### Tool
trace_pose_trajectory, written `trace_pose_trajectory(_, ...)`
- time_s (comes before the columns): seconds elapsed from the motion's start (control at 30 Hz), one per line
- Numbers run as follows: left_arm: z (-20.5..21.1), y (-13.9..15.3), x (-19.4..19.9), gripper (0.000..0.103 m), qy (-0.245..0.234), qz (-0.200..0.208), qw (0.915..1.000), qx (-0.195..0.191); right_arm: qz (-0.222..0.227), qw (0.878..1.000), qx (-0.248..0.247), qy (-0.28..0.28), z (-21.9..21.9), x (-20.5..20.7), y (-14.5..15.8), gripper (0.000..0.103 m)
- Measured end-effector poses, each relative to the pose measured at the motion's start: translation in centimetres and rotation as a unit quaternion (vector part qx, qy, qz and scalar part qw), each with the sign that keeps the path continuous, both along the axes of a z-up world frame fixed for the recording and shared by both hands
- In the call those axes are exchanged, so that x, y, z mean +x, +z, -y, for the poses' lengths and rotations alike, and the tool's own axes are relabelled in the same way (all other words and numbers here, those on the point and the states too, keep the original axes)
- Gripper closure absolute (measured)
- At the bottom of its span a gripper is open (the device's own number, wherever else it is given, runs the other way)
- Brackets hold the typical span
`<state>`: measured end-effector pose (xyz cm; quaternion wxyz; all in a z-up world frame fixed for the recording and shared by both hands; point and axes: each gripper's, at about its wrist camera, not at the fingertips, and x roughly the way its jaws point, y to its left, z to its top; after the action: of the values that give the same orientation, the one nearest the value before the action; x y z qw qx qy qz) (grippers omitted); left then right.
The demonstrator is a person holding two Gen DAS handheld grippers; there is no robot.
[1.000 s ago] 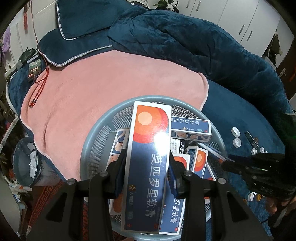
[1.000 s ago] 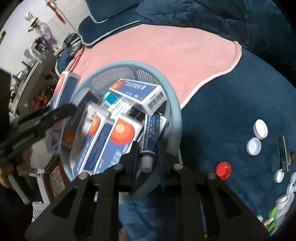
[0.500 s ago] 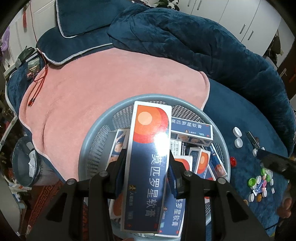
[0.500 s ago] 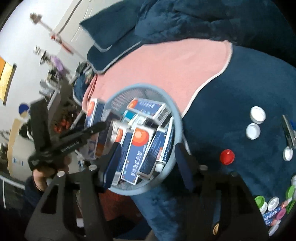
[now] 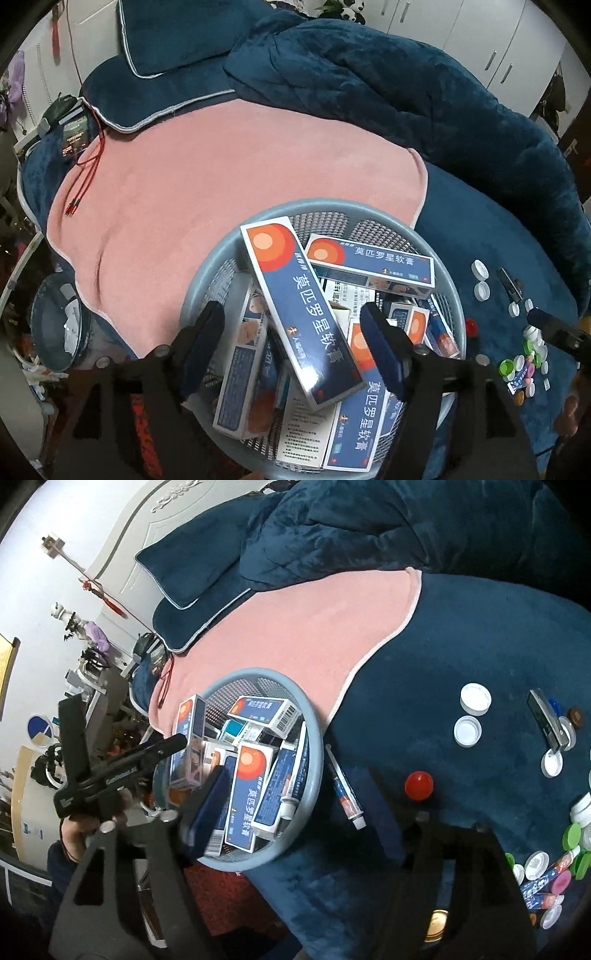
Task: Organize objects
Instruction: 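Lift both open grippers away from the basket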
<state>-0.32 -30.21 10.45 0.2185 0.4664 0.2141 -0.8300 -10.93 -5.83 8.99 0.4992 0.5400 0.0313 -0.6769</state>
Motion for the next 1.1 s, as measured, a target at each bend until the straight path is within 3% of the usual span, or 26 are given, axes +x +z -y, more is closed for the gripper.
trace_pose_trajectory(0.1, -0.1, 0.0, -0.5, 0.008, 0.005, 0.006, 1.0000, 0.002, 0.004, 1.000, -0.006, -0.004, -0.4, -0.1, 0.3, 0.007)
trace_pose_trajectory(0.2, -0.2, -0.7, -1.3, 0.008, 0.000, 0.000, 0.9988, 0.049, 0.008, 1.000, -0.007, -0.009, -0.8, -0.2, 0.3, 0.006)
trace_pose_trajectory(0.3, -1.1, -1.8, -2.6, 0.007, -0.010, 0.019, 0.9967, 0.078, 0.007, 1.000, -0.006, -0.008, -1.1, -0.2, 0.4, 0.006)
trace_pose_trajectory(0.4, -2.3, -1.6, -4.0, 0.007, -0.041, -0.024, 0.9936, 0.102, 0.006, 1.000, -0.005, -0.008, -1.3, -0.4, 0.3, 0.006)
trace_pose_trajectory(0.5, -3.2, -1.3, -5.3, 0.007, -0.058, -0.052, 0.9912, 0.107, 0.009, 1.000, -0.003, -0.013, -1.5, -0.6, 0.1, 0.006)
trace_pose_trajectory(0.63, -3.7, -0.8, -5.3, 0.007, -0.056, -0.058, 0.9911, 0.106, 0.010, 1.000, 0.000, -0.018, -1.9, -0.9, 0.0, 0.006)
trace_pose_trajectory(0.8, -2.6, -0.5, -3.6, 0.007, -0.013, -0.047, 0.9963, 0.071, 0.004, 1.000, 0.003, -0.019, -2.3, -0.9, 0.2, 0.006)
trace_pose_trajectory(0.97, -1.7, -1.5, -4.2, 0.007, -0.028, -0.078, 0.9824, 0.167, 0.005, 1.000, 0.005, -0.016, -2.3, -0.5, 0.2, 0.006)
trace_pose_trajectory(1.1, -3.0, -2.5, -6.9, 0.007, -0.048, -0.078, 0.9772, 0.192, 0.004, 1.000, 0.004, -0.014, -2.3, -0.4, 0.3, 0.006)
